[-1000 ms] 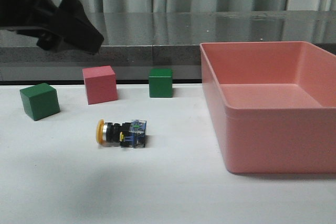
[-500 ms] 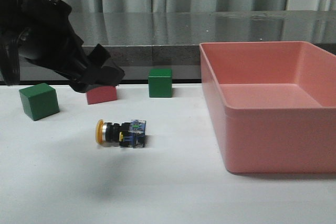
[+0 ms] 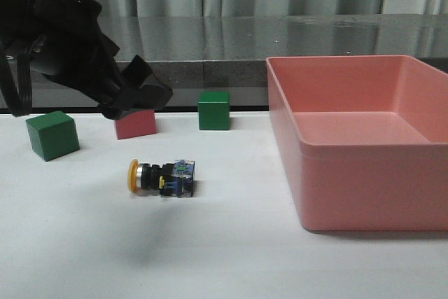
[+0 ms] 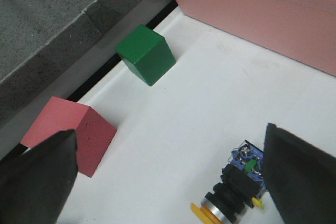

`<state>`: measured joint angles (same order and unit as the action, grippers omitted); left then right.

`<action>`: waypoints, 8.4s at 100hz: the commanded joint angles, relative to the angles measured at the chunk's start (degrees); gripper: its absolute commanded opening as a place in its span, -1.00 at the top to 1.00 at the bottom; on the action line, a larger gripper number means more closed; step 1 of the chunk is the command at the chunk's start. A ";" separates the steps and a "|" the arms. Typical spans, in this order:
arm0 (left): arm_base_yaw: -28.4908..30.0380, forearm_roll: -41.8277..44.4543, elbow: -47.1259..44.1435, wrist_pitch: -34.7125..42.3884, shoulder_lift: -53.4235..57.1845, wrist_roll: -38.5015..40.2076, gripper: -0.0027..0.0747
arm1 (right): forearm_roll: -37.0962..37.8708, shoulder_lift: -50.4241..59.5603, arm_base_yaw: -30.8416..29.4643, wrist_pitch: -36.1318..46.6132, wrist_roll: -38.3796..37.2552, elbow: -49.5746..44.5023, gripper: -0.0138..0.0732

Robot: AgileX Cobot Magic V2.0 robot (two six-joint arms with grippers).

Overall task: Place and stand button with both arms
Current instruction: 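Move the left gripper down over the lying button, then close the left gripper around the button's black body and lift it, then rotate the button upright and lower it onto the table with the left gripper, then open the left gripper and raise it away from the standing button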

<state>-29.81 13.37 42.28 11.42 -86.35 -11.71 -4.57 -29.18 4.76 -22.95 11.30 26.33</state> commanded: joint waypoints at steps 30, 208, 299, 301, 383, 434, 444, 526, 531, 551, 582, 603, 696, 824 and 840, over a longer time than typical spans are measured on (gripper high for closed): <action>-1.61 -2.24 1.89 3.79 2.35 3.03 -0.83 | -0.31 -0.01 -0.36 3.96 -0.11 1.59 0.81; 23.66 -104.92 6.68 -68.41 -21.04 -130.88 -0.75 | -0.31 -0.01 -0.36 3.96 -0.11 1.59 0.81; 21.59 -109.42 10.80 -64.95 -27.04 -137.91 -0.72 | -0.31 -0.01 -0.36 3.96 -0.11 1.59 0.81; 21.27 -109.42 10.80 -64.52 -27.04 -137.91 -0.72 | -0.31 -0.01 -0.36 3.96 -0.11 1.59 0.81; 20.76 -109.59 11.29 -65.71 -28.27 -137.91 0.92 | -0.31 -0.01 -0.36 3.96 -0.11 1.59 0.81; 20.34 -69.53 18.89 -55.09 -4.42 -99.94 0.98 | -0.31 -0.01 -0.36 3.96 -0.11 1.59 0.81; 18.30 -54.04 24.29 -58.43 -2.95 -86.18 0.98 | -0.31 -0.01 -0.36 3.96 -0.11 1.59 0.81; -7.79 17.24 41.27 -81.39 -19.38 -48.60 0.98 | -0.31 -0.01 -0.36 3.96 -0.11 1.59 0.81; -8.32 17.24 41.75 -81.83 -20.63 -48.81 0.98 | -0.31 -0.01 -0.36 3.96 -0.11 1.59 0.81; -9.10 17.24 41.96 -82.60 -23.45 -48.93 0.98 | -0.31 -0.01 -0.36 3.96 -0.11 1.59 0.81; -9.32 17.13 41.96 -82.92 -25.79 -48.93 0.98 | -0.31 -0.01 -0.36 3.96 -0.11 1.59 0.81; -9.32 17.13 42.09 -82.92 -25.93 -48.93 0.98 | -0.31 -0.01 -0.36 3.96 -0.11 1.59 0.81; -9.32 15.70 42.09 -84.47 -22.57 -48.82 -0.27 | -0.31 -0.01 -0.36 3.96 -0.11 1.59 0.81; 1.63 -20.34 39.85 -60.13 3.39 -26.37 0.98 | -0.31 -0.01 -0.36 3.96 -0.11 1.59 0.81; 1.72 -27.65 27.48 -42.93 12.14 -26.28 0.98 | -0.31 -0.01 -0.36 3.96 -0.11 1.59 0.81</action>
<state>-28.17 -8.85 74.06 -43.93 -80.25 -38.64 -4.67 -29.18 4.76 -22.95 11.22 26.24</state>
